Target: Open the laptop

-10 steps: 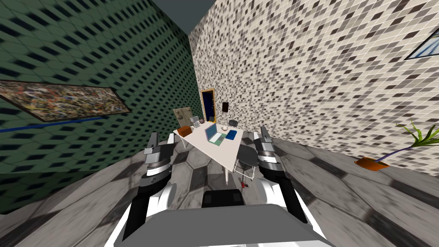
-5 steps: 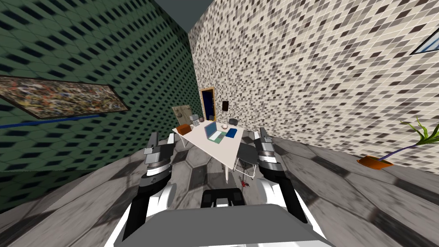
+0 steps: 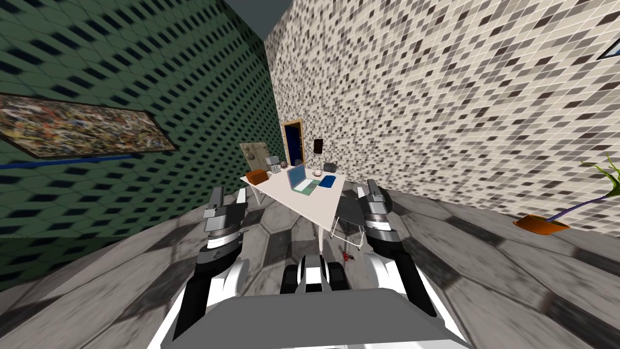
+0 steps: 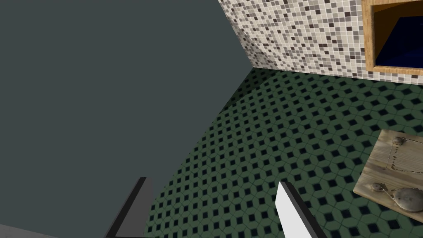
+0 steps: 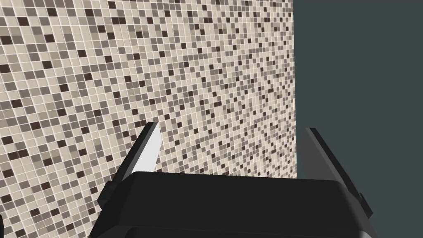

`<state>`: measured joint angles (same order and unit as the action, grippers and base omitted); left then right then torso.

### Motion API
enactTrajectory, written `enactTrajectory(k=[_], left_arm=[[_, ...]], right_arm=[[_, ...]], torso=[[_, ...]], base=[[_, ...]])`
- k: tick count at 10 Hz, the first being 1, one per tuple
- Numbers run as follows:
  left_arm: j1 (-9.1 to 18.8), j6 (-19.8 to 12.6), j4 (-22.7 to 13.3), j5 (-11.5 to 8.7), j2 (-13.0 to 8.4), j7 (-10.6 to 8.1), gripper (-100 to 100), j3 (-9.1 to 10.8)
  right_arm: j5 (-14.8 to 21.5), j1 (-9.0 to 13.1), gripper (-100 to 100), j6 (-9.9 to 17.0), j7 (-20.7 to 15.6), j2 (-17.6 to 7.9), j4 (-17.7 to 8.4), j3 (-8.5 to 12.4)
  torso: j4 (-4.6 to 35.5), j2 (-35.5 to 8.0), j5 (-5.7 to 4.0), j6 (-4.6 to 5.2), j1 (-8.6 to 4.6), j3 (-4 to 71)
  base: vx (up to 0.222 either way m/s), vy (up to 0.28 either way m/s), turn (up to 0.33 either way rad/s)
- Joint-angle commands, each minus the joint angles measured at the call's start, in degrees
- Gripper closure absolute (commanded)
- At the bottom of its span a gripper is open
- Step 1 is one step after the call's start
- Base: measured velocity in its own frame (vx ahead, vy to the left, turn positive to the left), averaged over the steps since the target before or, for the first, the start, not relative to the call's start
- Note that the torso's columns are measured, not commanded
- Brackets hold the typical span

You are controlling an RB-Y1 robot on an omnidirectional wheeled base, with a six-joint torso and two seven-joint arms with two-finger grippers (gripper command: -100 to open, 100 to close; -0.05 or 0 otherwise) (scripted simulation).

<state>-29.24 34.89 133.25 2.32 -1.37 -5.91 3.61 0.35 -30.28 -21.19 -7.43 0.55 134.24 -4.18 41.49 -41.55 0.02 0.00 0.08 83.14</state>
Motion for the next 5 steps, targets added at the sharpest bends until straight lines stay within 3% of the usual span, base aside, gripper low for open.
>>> enactTrajectory(k=[1, 2, 5], left_arm=[[0.00, 0.00, -0.01, 0.00, 0.01, 0.00, 0, -0.01], [0.00, 0.00, 0.00, 0.00, 0.01, 0.00, 0, -0.01], [0.00, 0.00, -0.01, 0.00, 0.01, 0.00, 0, -0.01]], right_arm=[[0.74, -0.08, -100, 1.31, -0.90, -4.62, -0.52, 1.12], [0.74, -0.08, -100, 1.31, -0.90, -5.37, -0.52, 1.12], [2.36, -0.59, -100, 3.67, -2.60, -10.98, -1.30, 3.02]], torso=[[0.56, -0.51, 0.05, 0.00, 0.17, 1.13], [0.73, -0.69, 0.07, -0.01, 0.22, 1.37], [0.78, -0.69, -0.01, 0.00, -0.04, 1.46]], base=[[-0.004, 0.146, -0.030], [-0.001, 0.117, -0.011], [0.020, 0.158, -0.032]])
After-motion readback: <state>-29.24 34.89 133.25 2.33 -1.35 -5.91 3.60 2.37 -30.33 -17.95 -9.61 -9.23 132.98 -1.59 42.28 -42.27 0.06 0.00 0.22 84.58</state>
